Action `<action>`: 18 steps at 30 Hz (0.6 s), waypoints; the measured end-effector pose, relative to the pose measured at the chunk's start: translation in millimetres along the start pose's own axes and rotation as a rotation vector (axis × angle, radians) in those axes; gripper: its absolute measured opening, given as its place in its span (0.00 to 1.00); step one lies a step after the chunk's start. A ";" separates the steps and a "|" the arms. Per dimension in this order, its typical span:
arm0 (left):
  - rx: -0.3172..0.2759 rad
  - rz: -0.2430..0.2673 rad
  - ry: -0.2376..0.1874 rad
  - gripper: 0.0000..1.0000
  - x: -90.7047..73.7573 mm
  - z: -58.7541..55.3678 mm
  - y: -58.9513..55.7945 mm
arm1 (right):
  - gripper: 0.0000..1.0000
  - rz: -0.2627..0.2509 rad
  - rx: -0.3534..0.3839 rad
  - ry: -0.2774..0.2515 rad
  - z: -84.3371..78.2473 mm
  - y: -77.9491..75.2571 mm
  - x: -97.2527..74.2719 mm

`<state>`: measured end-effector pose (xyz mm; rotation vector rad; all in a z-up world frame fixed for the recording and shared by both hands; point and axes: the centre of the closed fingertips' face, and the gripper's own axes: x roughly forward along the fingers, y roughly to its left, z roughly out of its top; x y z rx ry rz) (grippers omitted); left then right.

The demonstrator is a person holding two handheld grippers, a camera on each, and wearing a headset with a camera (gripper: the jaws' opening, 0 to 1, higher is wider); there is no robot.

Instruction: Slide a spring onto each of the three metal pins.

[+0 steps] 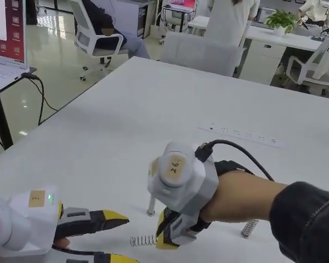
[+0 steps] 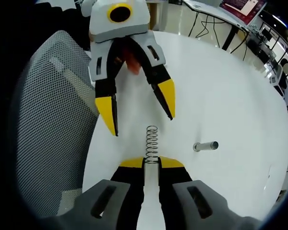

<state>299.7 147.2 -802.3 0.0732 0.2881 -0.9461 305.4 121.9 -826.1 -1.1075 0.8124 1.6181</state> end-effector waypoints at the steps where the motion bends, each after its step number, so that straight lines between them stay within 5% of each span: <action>1: 0.002 -0.002 0.001 0.37 0.4 0.2 -0.4 | 0.07 0.000 -0.003 -0.001 0.7 1.0 -1.2; 18: 0.040 -0.027 0.004 0.26 4.6 3.4 -5.7 | 0.07 -0.011 -0.042 -0.023 14.7 10.8 -17.2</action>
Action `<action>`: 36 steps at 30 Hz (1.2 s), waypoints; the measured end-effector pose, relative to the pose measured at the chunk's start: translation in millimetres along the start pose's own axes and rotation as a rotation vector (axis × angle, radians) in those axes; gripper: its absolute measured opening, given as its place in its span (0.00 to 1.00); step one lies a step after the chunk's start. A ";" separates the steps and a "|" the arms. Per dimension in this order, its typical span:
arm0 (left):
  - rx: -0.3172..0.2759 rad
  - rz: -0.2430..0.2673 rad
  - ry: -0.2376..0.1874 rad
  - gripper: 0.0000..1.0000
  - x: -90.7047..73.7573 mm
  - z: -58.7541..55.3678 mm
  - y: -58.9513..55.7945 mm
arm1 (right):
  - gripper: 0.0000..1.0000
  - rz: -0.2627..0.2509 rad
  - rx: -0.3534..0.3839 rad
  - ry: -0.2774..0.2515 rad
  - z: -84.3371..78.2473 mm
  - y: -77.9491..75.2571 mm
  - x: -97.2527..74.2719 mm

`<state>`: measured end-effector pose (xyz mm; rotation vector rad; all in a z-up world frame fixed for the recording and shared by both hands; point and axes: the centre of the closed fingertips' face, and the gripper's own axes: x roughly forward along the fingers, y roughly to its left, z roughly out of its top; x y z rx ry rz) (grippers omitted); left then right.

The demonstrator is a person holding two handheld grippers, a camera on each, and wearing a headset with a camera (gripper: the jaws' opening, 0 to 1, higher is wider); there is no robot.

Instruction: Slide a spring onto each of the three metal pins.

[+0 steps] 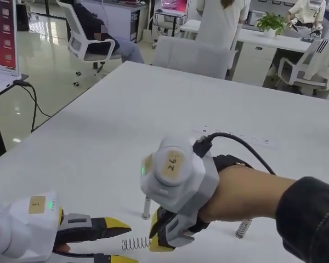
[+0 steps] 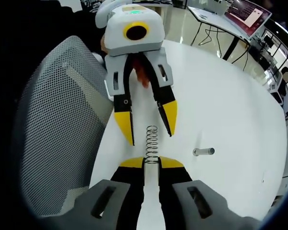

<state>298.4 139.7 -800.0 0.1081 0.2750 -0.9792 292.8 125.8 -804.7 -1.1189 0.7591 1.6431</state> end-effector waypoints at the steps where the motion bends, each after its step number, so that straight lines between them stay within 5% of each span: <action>1: 0.003 -0.001 0.000 0.25 0.0 0.3 -0.2 | 0.07 -0.001 -0.001 0.000 0.5 0.2 -0.5; 23: 0.031 -0.001 -0.002 0.05 -0.2 2.4 -2.6 | 0.07 -0.005 -0.027 -0.012 7.8 3.3 -5.2; 36: 0.039 -0.006 0.004 0.04 2.0 2.7 -3.3 | 0.07 -0.016 -0.033 -0.026 10.6 2.4 -10.9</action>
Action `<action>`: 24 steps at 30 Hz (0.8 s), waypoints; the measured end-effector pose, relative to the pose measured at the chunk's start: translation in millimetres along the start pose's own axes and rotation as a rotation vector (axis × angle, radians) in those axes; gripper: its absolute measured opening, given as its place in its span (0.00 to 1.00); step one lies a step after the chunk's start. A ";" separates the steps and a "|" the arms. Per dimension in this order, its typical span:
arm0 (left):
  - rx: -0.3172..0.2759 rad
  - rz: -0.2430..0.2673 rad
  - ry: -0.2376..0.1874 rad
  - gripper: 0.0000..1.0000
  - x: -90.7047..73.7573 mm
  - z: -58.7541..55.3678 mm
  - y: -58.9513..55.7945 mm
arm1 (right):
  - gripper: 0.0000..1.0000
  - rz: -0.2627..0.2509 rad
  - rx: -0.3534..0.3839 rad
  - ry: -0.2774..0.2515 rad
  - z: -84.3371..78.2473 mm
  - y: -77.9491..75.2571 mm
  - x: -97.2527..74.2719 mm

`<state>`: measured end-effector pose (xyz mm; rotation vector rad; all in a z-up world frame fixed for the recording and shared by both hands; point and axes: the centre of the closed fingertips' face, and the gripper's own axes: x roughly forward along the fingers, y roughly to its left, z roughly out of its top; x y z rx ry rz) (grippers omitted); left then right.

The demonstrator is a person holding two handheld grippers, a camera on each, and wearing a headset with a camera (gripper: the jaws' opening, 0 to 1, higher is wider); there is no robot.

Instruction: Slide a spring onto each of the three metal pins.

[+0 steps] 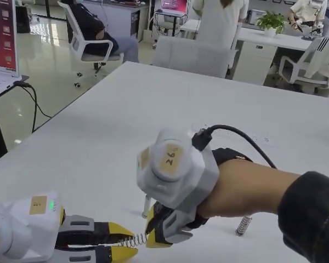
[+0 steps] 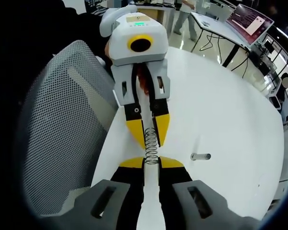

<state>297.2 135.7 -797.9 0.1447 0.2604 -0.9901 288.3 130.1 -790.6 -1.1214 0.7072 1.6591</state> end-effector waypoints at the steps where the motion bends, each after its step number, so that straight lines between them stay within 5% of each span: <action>1: 0.000 -0.001 0.000 0.04 0.1 0.2 -0.1 | 0.07 -0.001 0.000 -0.001 0.7 -0.1 -0.6; 24: 0.023 -0.015 -0.001 0.03 3.5 5.4 -4.4 | 0.07 -0.019 -0.044 -0.096 39.0 5.2 -17.2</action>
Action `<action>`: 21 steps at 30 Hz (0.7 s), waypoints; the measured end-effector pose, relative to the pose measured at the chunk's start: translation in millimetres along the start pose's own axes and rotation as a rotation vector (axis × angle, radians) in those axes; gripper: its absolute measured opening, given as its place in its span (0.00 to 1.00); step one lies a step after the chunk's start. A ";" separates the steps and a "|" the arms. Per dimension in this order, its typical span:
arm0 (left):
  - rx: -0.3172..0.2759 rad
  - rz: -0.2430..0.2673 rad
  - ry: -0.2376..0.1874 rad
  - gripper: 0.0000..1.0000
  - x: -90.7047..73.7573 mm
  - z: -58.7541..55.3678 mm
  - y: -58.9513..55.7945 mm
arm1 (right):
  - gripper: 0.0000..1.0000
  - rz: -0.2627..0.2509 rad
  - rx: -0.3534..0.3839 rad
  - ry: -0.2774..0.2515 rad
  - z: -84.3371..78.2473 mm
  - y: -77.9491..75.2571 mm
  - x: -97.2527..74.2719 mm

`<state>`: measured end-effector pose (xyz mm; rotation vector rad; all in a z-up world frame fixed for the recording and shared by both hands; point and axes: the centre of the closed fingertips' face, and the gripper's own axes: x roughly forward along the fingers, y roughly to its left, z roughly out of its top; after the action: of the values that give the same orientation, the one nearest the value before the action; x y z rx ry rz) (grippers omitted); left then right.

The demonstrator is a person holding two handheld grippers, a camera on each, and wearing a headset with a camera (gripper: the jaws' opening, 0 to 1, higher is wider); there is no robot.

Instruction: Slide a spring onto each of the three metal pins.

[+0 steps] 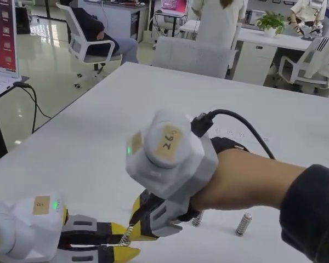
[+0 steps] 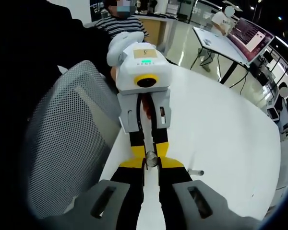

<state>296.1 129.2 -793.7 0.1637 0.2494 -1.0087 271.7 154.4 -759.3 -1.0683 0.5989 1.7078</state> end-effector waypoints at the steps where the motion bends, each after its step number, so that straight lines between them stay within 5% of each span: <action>1: 0.002 0.000 0.000 0.03 0.3 0.4 0.0 | 0.07 -0.001 -0.003 0.000 1.1 0.0 0.3; 21: -0.007 0.000 -0.001 0.03 0.6 -0.6 -1.8 | 0.13 0.019 0.016 0.030 1.8 4.0 6.7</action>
<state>294.8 128.0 -794.5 0.1567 0.2517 -1.0082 266.6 157.5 -764.7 -1.0819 0.6425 1.7030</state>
